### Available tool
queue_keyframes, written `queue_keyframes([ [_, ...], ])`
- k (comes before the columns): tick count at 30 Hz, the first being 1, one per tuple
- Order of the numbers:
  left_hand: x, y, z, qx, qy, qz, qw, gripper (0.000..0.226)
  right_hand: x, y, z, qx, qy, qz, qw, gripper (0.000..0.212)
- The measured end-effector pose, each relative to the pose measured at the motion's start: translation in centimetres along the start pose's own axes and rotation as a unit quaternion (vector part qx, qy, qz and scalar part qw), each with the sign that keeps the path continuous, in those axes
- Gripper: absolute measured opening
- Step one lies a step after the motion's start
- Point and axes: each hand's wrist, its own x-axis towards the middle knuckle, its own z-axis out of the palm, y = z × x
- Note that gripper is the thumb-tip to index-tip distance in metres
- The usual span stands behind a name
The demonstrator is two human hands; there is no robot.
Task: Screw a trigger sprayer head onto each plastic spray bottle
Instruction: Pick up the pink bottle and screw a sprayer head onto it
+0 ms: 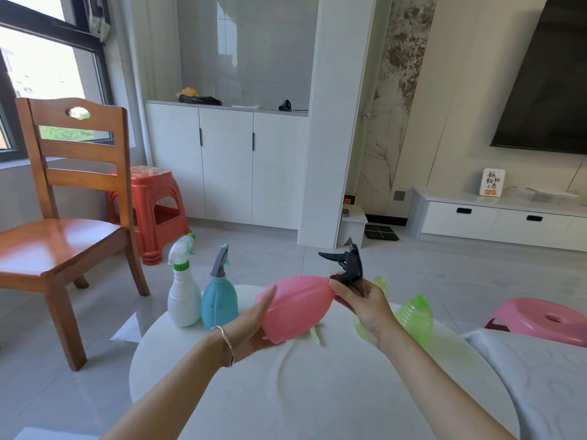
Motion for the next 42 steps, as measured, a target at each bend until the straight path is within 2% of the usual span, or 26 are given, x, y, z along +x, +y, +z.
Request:
queue_keyframes([
  [2, -0.3, 0.0, 0.3, 0.057, 0.008, -0.058, 0.997, 0.078, 0.1, -0.2, 0.1, -0.001, 0.011, 0.000, 1.000, 0.018],
  [4, -0.2, -0.3, 0.2, 0.134, 0.052, 0.020, 0.989, 0.073, 0.2, -0.4, -0.2, -0.009, 0.034, 0.013, 0.999, 0.014],
  [6, 0.0, -0.5, -0.2, 0.185, 0.087, 0.120, 0.972, 0.094, 0.4, -0.4, -0.4, -0.023, 0.050, 0.027, 0.998, 0.016],
  [7, 0.2, -0.6, -0.4, 0.182, 0.082, 0.137, 0.970, 0.104, 0.4, -0.3, -0.3, -0.026, 0.052, 0.034, 0.998, 0.017],
  [9, 0.2, -0.4, 0.1, 0.125, 0.063, 0.103, 0.985, 0.099, 0.3, 0.0, 0.0, -0.008, 0.051, 0.041, 0.998, 0.018],
  [11, 0.1, -0.1, 0.8, 0.058, 0.034, 0.029, 0.997, 0.070, 0.3, 0.0, 0.1, 0.018, 0.064, 0.049, 0.997, 0.017],
  [12, 0.0, -0.1, 0.9, 0.045, 0.024, 0.020, 0.999, 0.060, 0.2, 0.0, 0.0, 0.024, 0.071, 0.054, 0.996, 0.016],
  [13, 0.1, -0.1, 0.8, 0.033, 0.028, 0.036, 0.998, 0.062, 0.2, 0.0, -0.2, 0.029, 0.075, 0.060, 0.995, 0.016],
  [16, 0.5, -0.3, -0.1, 0.056, 0.039, 0.103, 0.992, 0.106, 0.1, 0.1, -0.6, 0.046, 0.073, 0.087, 0.992, 0.017],
  [17, 0.5, -0.3, -0.2, 0.065, 0.026, 0.098, 0.993, 0.104, 0.0, 0.2, -0.5, 0.049, 0.066, 0.092, 0.992, 0.018],
  [20, -0.2, 0.3, 0.7, 0.029, -0.004, -0.012, 1.000, 0.063, -0.2, 0.3, -0.1, 0.055, 0.047, 0.082, 0.994, 0.018],
  [21, -0.3, 0.4, 0.8, 0.024, 0.005, -0.018, 1.000, 0.057, -0.2, 0.2, 0.0, 0.053, 0.048, 0.078, 0.994, 0.017],
  [23, -0.1, 0.0, 0.4, 0.041, 0.033, 0.047, 0.998, 0.065, -0.1, 0.1, -0.1, 0.053, 0.053, 0.083, 0.994, 0.017],
  [25, 0.0, -0.2, 0.0, 0.060, 0.044, 0.103, 0.992, 0.100, -0.1, 0.2, -0.2, 0.067, 0.056, 0.102, 0.991, 0.017],
  [26, 0.1, -0.3, -0.2, 0.053, 0.035, 0.094, 0.994, 0.109, -0.1, 0.3, -0.2, 0.072, 0.053, 0.108, 0.990, 0.017],
  [27, 0.1, -0.2, 0.0, 0.038, 0.024, 0.065, 0.997, 0.106, -0.1, 0.4, 0.0, 0.073, 0.048, 0.107, 0.990, 0.017],
  [30, -0.3, 0.0, 0.7, -0.007, 0.012, -0.024, 1.000, 0.077, -0.1, 0.5, 0.4, 0.073, 0.031, 0.088, 0.993, 0.015],
  [34, -0.1, -0.4, 0.2, -0.007, 0.068, 0.065, 0.996, 0.077, -0.1, 0.3, 0.8, 0.069, 0.029, 0.073, 0.994, 0.013],
  [38, -0.2, -0.8, -0.4, 0.020, 0.123, 0.161, 0.979, 0.062, -0.2, 0.4, 2.0, 0.067, 0.051, 0.039, 0.996, 0.012],
  [42, -0.6, -1.0, -1.1, 0.046, 0.147, 0.224, 0.962, 0.054, -0.1, 0.8, 3.5, 0.075, 0.064, 0.031, 0.995, 0.011],
])
